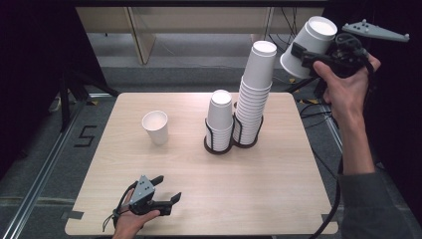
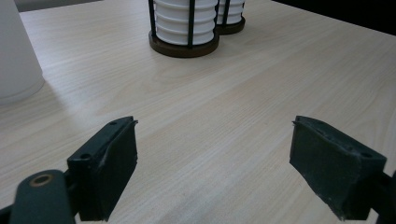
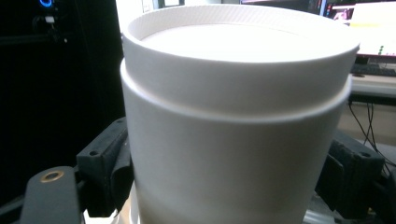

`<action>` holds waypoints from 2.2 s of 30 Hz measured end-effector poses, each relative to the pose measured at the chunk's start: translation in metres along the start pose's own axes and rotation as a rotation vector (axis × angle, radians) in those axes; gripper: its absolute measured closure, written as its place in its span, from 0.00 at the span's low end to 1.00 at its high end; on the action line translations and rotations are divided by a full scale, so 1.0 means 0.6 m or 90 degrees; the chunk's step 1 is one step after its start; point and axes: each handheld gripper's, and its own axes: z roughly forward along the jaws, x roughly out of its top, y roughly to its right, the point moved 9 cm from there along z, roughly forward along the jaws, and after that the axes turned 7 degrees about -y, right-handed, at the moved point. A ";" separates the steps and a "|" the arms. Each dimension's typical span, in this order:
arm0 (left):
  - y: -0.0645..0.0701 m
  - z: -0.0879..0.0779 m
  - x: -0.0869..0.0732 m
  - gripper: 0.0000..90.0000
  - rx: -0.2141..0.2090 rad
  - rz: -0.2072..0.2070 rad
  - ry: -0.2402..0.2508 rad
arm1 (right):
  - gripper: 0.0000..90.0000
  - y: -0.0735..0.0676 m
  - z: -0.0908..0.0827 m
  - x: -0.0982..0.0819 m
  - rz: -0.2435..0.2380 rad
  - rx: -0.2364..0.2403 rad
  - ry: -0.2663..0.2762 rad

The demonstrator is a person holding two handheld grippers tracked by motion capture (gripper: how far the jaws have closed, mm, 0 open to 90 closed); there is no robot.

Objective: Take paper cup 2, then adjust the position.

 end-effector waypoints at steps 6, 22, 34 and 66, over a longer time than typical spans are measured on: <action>0.004 0.003 0.002 0.16 -0.008 0.002 0.004 | 0.20 -0.012 -0.023 -0.067 -0.010 0.009 -0.027; 0.001 0.009 0.004 0.16 -0.007 0.000 0.027 | 0.20 -0.106 -0.011 -0.259 -0.025 0.093 -0.085; 0.006 0.003 0.022 0.16 -0.030 0.024 0.093 | 0.20 -0.219 0.044 -0.369 -0.040 0.199 -0.115; 0.014 0.003 0.026 0.16 -0.035 0.040 0.103 | 0.20 -0.331 0.074 -0.467 -0.085 0.302 -0.183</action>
